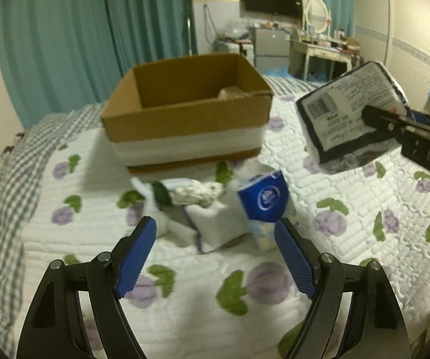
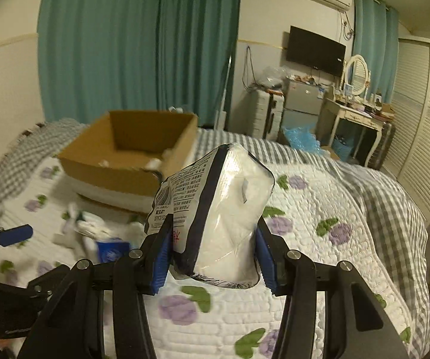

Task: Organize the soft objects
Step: 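Grasp the blue Vinda tissue pack with the left gripper and lift it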

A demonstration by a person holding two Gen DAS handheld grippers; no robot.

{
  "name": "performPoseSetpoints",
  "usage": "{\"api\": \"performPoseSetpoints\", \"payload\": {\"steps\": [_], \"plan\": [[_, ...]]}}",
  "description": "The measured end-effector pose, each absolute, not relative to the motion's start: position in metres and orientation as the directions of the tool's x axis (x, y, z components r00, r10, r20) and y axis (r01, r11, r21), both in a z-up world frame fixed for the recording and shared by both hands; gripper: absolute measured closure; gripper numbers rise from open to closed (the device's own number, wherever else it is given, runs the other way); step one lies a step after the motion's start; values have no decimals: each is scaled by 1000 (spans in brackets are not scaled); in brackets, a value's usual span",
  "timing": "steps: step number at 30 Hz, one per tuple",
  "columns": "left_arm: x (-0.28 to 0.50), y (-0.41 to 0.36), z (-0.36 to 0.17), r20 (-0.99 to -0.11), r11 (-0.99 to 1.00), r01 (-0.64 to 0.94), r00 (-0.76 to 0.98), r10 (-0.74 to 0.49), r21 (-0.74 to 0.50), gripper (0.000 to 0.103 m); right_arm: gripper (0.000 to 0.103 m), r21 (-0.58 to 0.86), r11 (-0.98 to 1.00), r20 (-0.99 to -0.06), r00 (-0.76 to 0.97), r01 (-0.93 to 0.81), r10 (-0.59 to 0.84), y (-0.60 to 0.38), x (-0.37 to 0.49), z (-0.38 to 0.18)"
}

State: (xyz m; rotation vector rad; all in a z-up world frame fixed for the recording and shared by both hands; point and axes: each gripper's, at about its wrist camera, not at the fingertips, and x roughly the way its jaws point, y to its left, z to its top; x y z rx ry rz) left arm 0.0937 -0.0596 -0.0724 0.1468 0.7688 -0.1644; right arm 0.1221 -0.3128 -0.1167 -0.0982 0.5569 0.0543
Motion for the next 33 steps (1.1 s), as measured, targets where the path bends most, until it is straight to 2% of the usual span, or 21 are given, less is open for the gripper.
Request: {"api": "performPoseSetpoints", "payload": {"steps": [7,15,17,18,19,20,27,33], "plan": [[111,-88,-104,-752,975,214,651,-105,50,23,53,-87,992,-585,811,-95,26,-318,138,-158],[128,-119,-126,-788,971,239,593,-165,-24,24,53,-51,996,-586,809,-78,33,-330,140,-165],[132,-125,-131,-792,970,239,587,-169,-30,34,53,-51,996,-591,806,-75,30,-328,140,-167],[133,-129,-132,-792,972,233,590,-158,-20,43,53,-52,996,-591,806,-72,28,-328,140,-168],[135,-130,-134,-791,974,227,596,-139,-1,47,53,-52,996,-590,807,-70,26,-328,139,-168],[136,-131,-134,-790,975,223,599,-126,13,47,53,-51,996,-588,808,-69,26,-328,138,-168],[122,-113,-121,-778,964,265,602,-179,-17,49,53,-54,997,-566,824,-50,11,-328,123,-158],[92,-92,-83,-733,954,300,646,-214,-14,50,53,-48,998,-520,854,-30,1,-324,96,-128]]}}
